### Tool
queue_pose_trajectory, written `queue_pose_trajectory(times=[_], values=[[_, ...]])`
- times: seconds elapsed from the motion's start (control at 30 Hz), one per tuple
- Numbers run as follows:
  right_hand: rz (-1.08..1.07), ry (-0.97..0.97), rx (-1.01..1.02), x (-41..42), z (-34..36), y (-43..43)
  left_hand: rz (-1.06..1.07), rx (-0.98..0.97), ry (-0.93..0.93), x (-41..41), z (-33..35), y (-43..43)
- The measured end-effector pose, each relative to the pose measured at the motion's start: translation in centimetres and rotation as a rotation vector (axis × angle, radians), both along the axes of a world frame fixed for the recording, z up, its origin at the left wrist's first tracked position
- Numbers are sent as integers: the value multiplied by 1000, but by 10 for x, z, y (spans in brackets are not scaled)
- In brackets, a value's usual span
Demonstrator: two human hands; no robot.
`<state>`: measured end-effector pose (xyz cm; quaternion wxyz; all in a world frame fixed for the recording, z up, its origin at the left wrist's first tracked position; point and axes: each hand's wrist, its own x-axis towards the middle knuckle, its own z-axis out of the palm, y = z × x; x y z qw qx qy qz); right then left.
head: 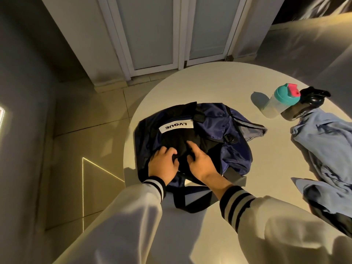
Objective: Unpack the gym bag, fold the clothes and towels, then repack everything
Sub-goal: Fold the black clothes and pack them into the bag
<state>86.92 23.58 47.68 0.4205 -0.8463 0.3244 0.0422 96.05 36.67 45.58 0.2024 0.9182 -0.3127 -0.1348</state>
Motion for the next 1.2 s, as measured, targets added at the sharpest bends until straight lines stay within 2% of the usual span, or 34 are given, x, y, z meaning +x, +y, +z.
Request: queue_pose_trajectory(times=[0.17,0.23,0.33,0.5,0.6,0.7,0.8,1.0,1.2], values=[[236,209,-157,-1,2,8,-71,201,-26,-3,3,9],[257,264,-159,-1,1,8,-51,250,-11,-3,4,16],[249,310,-123,2,3,5,60,219,-15,1,12,30],[324,456,-96,5,14,11,40,371,83,3,29,36],[390,548,-85,2,25,16,46,383,141,-4,35,34],[395,484,-81,0,18,11,29,348,101,-10,40,28],[320,339,-143,-2,10,4,-70,349,93,-20,35,14],[354,472,-237,-8,-3,-4,-79,435,98,-19,22,17],[296,320,-191,-9,-1,2,-90,361,91,-25,22,22]])
